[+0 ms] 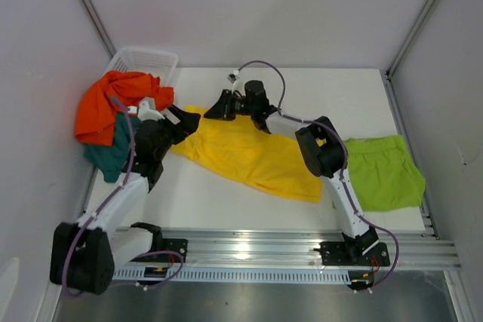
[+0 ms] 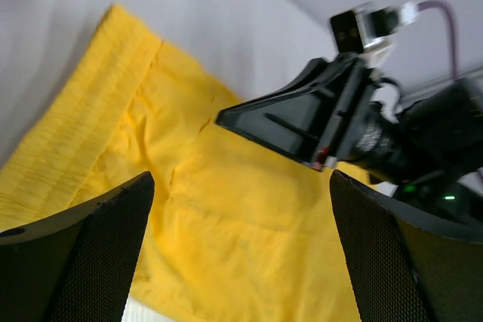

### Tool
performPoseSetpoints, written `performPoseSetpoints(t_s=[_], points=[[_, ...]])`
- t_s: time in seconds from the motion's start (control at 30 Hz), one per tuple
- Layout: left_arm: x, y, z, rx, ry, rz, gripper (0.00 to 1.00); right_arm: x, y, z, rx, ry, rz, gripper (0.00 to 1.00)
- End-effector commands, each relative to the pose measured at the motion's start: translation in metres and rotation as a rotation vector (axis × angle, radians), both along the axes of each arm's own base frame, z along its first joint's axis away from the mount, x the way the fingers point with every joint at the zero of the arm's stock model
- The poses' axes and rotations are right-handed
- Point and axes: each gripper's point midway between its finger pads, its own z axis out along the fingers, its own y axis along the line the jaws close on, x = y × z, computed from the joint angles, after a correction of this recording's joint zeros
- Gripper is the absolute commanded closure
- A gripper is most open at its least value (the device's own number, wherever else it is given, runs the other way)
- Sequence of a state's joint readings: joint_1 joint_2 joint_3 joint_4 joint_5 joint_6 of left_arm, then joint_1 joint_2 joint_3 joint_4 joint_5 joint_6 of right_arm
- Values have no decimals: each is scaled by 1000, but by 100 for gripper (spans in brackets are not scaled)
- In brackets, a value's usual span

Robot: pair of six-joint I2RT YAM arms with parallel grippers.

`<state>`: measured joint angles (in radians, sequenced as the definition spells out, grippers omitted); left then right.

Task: Fold and stack the shorts
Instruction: Fold the shorts

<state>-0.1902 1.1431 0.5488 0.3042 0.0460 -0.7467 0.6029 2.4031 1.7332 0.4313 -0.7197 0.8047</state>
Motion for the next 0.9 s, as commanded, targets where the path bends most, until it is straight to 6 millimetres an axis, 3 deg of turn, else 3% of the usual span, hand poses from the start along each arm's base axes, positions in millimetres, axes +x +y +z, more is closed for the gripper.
performPoseSetpoints(t_s=[0.0, 0.03, 0.07, 0.13, 0.17, 0.23, 0.27, 0.37, 0.67, 0.73, 0.8, 0.83, 0.87], points=[[-14, 21, 46, 48, -58, 91, 1, 8, 26, 45, 116, -82, 53, 74], [-24, 27, 48, 53, -38, 115, 1, 7, 34, 22, 106, -42, 76, 74], [-27, 29, 54, 47, -42, 124, 1, 13, 42, 36, 132, -64, 82, 74], [-37, 32, 45, 44, 5, 139, 1, 19, 51, 17, 111, 3, 54, 76], [-39, 34, 46, 44, 7, 146, 1, 24, 53, -9, 72, 51, 27, 76], [-41, 36, 37, 54, 33, 154, 1, 36, 52, -31, 13, 107, -44, 84], [-41, 38, 29, 67, 58, 164, 1, 38, 47, -54, -37, 162, -76, 85], [-42, 40, 16, 95, 105, 165, 1, 45, 36, -84, -114, 225, -146, 86], [-56, 48, -2, 128, 123, 180, 1, 33, 40, -99, -124, 255, -79, 86], [-60, 51, -2, 147, 130, 186, 1, 18, 43, -100, -157, 266, -42, 87], [-62, 52, -3, 154, 136, 185, 1, -3, 43, -113, -223, 259, -9, 88], [-64, 53, -6, 158, 153, 186, 1, -9, 45, -100, -225, 232, 4, 88], [-65, 53, -7, 156, 160, 182, 1, -24, 39, -115, -264, 234, 28, 88]])
